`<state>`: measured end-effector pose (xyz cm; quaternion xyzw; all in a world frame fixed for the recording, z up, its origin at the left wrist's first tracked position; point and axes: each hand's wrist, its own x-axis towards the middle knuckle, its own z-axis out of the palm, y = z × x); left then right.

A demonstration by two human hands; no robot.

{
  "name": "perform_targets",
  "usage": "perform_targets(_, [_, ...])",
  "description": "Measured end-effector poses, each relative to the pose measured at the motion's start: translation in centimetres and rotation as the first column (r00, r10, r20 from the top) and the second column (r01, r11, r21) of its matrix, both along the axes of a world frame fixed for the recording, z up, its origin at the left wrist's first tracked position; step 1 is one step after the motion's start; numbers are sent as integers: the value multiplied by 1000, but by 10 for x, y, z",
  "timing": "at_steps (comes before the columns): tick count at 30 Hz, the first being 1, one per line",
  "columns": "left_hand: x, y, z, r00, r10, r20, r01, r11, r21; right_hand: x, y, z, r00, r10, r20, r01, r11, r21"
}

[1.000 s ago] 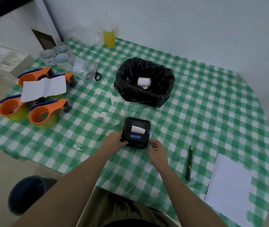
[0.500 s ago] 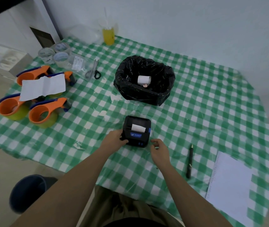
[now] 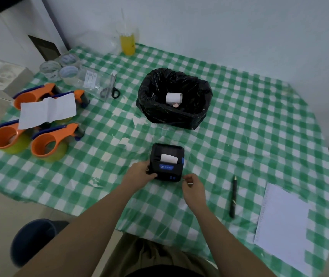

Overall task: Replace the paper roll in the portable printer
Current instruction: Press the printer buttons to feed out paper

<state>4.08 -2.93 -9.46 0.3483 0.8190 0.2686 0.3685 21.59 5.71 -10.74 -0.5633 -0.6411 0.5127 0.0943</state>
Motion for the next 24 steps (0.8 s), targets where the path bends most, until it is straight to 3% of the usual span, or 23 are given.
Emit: perform_targets(24, [4, 1, 5, 995, -50, -91, 45, 997, -57, -7, -2, 7, 1000, -9, -18, 9, 1000, -24])
